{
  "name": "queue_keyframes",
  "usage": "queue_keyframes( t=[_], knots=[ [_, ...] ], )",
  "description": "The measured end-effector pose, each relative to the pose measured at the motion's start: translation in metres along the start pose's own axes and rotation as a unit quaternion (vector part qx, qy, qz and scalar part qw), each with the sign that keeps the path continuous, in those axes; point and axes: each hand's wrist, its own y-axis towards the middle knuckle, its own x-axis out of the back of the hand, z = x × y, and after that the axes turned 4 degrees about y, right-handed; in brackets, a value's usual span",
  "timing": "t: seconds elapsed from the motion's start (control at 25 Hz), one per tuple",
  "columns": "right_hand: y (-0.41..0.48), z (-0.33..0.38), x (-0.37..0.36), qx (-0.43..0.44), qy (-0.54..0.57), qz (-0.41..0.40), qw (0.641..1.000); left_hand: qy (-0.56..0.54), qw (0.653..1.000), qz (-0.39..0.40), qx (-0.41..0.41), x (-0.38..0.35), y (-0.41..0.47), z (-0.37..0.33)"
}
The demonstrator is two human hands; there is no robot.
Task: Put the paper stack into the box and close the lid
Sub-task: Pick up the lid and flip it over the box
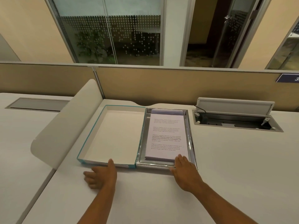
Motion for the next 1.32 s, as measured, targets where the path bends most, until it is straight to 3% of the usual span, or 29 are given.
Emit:
queue_keyframes(
  t=[0.12,0.2,0.32,0.44,0.6,0.8,0.96,1.12,1.32],
  knots=[
    [0.0,-0.004,-0.005,0.007,-0.045,0.015,0.999,0.015,1.0,0.024,-0.012,-0.005,-0.003,0.001],
    [-0.002,-0.005,-0.009,0.007,-0.053,0.019,0.998,-0.081,0.996,0.012,-0.016,-0.006,-0.003,0.0],
    [-0.003,-0.006,-0.011,0.015,-0.068,0.012,0.997,-0.332,0.94,0.049,-0.066,0.002,-0.01,-0.004],
    [-0.001,-0.005,-0.011,0.018,-0.073,0.012,0.997,-0.435,0.891,0.063,-0.111,0.015,-0.013,-0.015],
    [-0.001,-0.005,-0.01,0.017,-0.08,0.02,0.996,-0.432,0.885,0.06,-0.165,0.022,-0.016,-0.034],
    [0.001,-0.008,-0.011,0.02,-0.063,0.012,0.998,-0.372,0.866,0.127,-0.308,0.025,-0.04,-0.058],
    [0.0,-0.01,-0.004,-0.016,0.083,-0.001,0.996,-0.288,0.837,0.181,-0.429,0.019,-0.068,-0.07],
    [-0.008,-0.017,0.011,-0.013,0.337,-0.052,0.94,-0.179,0.81,0.19,-0.525,0.003,-0.09,-0.072],
    [-0.017,-0.03,0.047,-0.085,0.598,-0.135,0.785,-0.042,0.782,0.088,-0.616,-0.015,-0.114,-0.068]
  ],
)
